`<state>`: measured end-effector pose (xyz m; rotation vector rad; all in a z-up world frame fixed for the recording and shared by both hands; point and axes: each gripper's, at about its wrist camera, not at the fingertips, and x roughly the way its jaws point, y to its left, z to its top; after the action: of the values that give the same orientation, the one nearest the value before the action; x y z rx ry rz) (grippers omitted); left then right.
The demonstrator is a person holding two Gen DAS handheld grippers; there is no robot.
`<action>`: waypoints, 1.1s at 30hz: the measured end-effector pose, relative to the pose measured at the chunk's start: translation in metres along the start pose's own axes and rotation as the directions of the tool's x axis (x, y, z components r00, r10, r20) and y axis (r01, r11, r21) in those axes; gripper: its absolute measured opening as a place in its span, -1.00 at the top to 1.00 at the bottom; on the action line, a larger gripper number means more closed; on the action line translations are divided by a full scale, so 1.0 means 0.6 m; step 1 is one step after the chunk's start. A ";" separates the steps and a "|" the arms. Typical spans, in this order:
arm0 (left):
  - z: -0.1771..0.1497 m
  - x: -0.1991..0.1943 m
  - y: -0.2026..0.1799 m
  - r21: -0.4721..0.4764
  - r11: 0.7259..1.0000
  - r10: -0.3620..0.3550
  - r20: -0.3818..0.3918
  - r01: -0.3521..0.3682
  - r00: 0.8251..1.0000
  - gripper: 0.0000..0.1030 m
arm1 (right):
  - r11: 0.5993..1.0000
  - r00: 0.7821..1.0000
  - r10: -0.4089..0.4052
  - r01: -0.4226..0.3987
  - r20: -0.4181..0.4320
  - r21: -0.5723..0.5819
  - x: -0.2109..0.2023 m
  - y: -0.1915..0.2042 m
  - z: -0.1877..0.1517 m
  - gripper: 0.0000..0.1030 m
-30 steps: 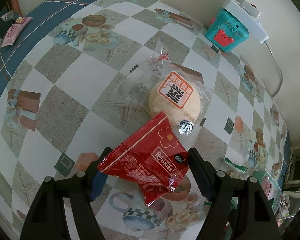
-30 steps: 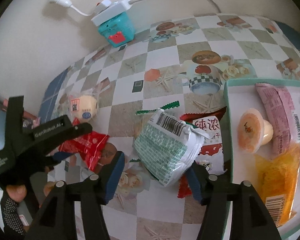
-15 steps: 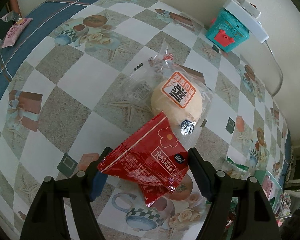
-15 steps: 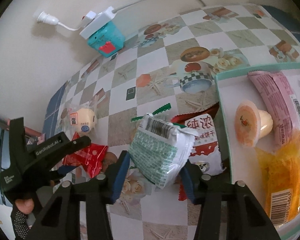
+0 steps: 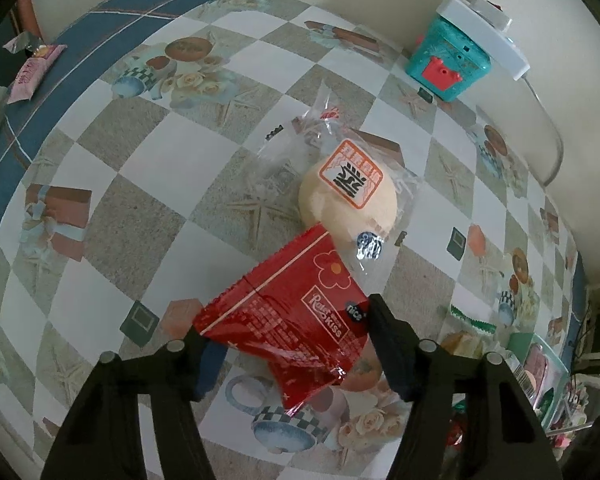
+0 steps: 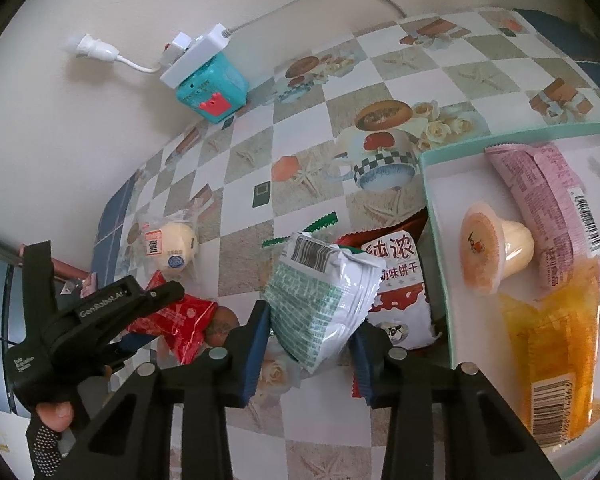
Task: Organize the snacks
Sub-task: 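Lift and carry the green-striped and red packets over the tray with both tools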
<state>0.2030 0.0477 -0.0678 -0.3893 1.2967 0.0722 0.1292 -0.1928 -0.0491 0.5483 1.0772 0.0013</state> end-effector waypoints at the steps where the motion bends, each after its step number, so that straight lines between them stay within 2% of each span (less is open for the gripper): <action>1: -0.002 -0.002 0.000 -0.001 1.000 -0.003 -0.002 0.003 1.000 -0.23 | 1.000 1.000 -0.001 0.001 0.002 -0.003 -0.003 0.000 0.000 0.23; 10: -0.018 -0.031 0.000 -0.006 1.000 -0.015 0.019 0.015 1.000 -0.17 | 1.000 0.999 0.009 -0.009 0.034 -0.024 -0.047 0.007 0.000 0.24; 16: -0.025 -0.073 0.003 -0.001 1.000 -0.007 0.070 0.007 0.998 -0.17 | 0.999 0.996 0.013 -0.009 0.086 -0.043 -0.099 0.013 0.001 0.24; 25: -0.036 -0.145 -0.023 0.028 0.999 -0.029 0.157 0.024 0.987 -0.17 | 0.997 0.986 -0.052 0.061 0.156 -0.056 -0.177 -0.001 0.009 0.24; 33: -0.056 -0.202 -0.072 0.074 0.996 -0.067 0.228 0.051 0.971 -0.17 | 0.993 0.967 -0.103 0.115 0.233 -0.036 -0.249 -0.035 0.022 0.24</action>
<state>0.1498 0.0164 0.0498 -0.3506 1.0552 0.0220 0.0620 -0.2558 0.0708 0.4327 0.8760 -0.1295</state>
